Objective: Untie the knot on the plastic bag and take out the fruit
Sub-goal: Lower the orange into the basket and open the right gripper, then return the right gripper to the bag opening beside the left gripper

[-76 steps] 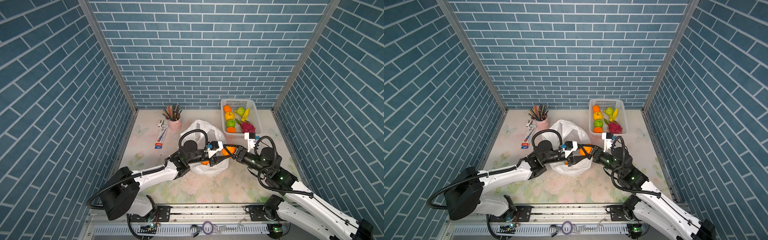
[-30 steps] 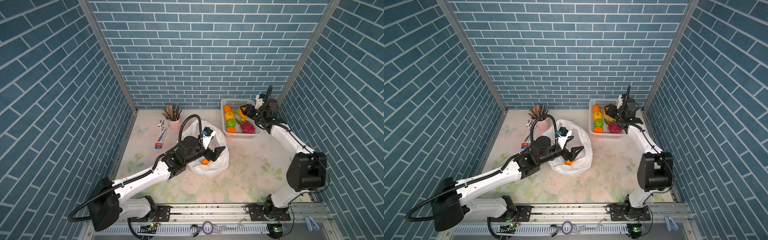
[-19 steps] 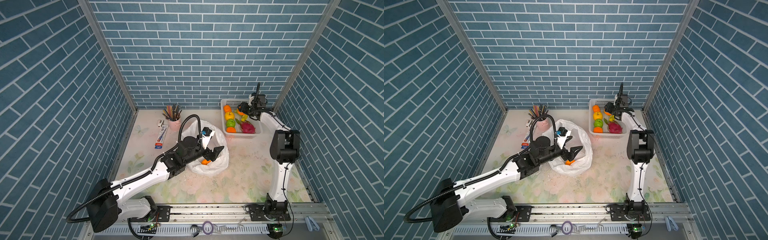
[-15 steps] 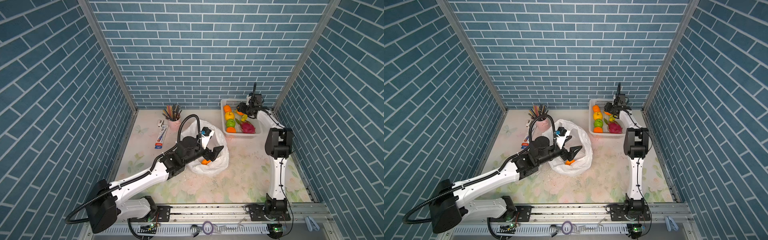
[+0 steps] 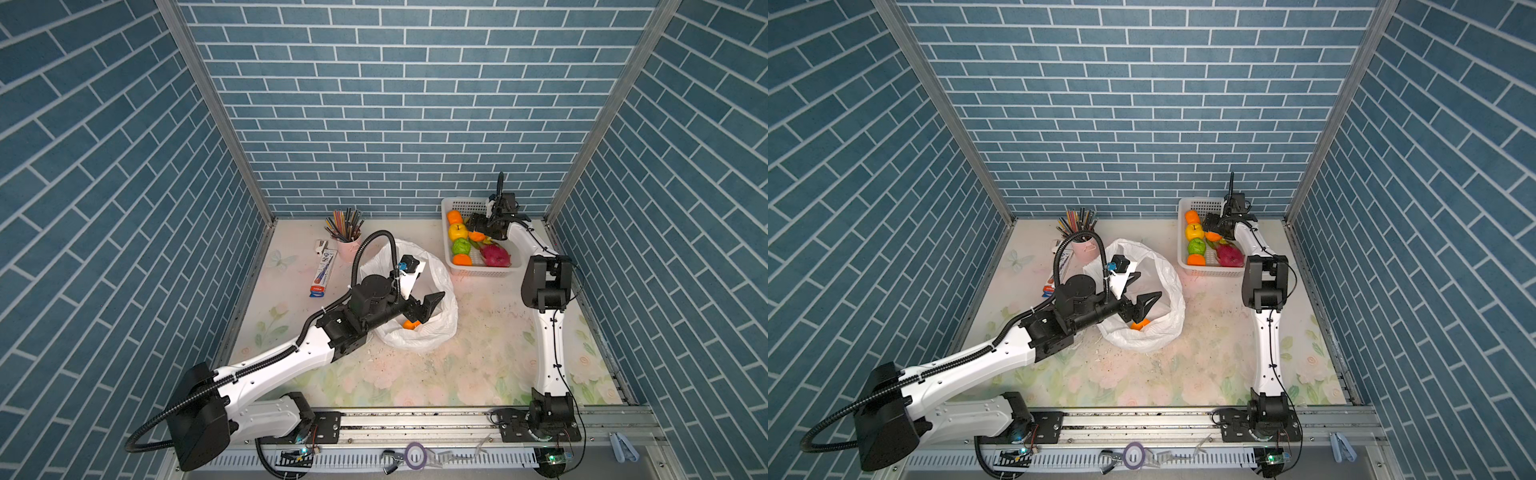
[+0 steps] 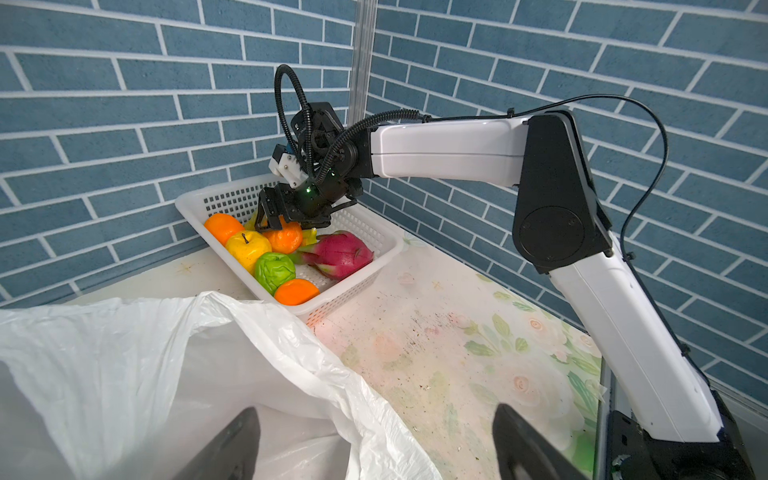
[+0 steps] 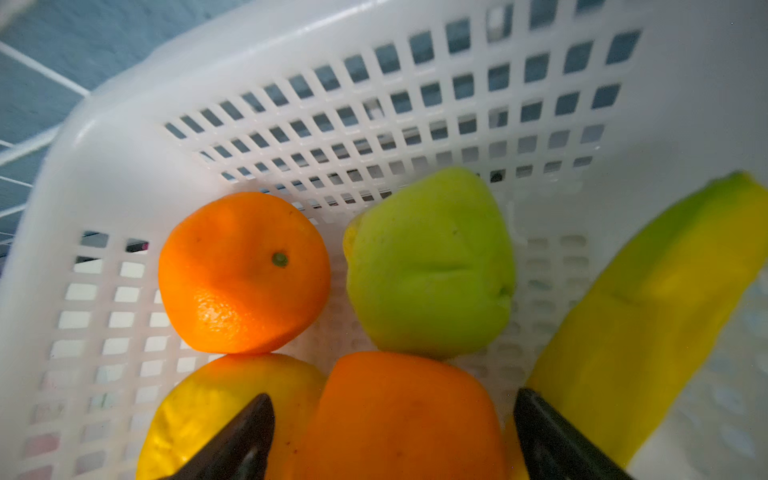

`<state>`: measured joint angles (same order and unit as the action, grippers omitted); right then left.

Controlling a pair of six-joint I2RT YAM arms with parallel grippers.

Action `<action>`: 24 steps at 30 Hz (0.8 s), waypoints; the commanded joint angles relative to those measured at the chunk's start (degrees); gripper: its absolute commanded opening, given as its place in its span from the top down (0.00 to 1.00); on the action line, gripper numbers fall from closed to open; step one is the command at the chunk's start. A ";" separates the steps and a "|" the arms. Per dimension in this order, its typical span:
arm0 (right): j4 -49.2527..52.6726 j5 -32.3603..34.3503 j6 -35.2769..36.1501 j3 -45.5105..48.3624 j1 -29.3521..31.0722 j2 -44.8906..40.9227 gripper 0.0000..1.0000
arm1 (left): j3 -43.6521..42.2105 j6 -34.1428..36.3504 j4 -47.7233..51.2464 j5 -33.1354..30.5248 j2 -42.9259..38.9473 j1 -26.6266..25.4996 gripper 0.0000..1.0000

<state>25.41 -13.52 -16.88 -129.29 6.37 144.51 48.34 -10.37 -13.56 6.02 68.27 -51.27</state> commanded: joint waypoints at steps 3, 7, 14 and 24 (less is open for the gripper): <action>1.81 0.13 2.65 -1.67 -0.04 -7.79 0.07 | -0.97 -1.44 1.40 -0.62 0.28 -0.11 0.13; 2.04 0.44 2.29 1.98 0.21 -14.34 0.07 | -1.06 -3.21 2.55 -1.24 0.61 -0.11 0.13; -3.89 0.66 1.53 24.93 4.85 -36.70 0.06 | -0.16 -7.03 8.53 -3.17 1.52 -0.14 0.15; -10.15 1.32 -7.20 60.06 15.91 -70.32 0.15 | -2.04 -13.68 16.26 -7.77 0.48 -0.23 0.23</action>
<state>16.69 -13.19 -19.79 -74.94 20.64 79.31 47.72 -19.86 -1.04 1.61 69.52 -51.29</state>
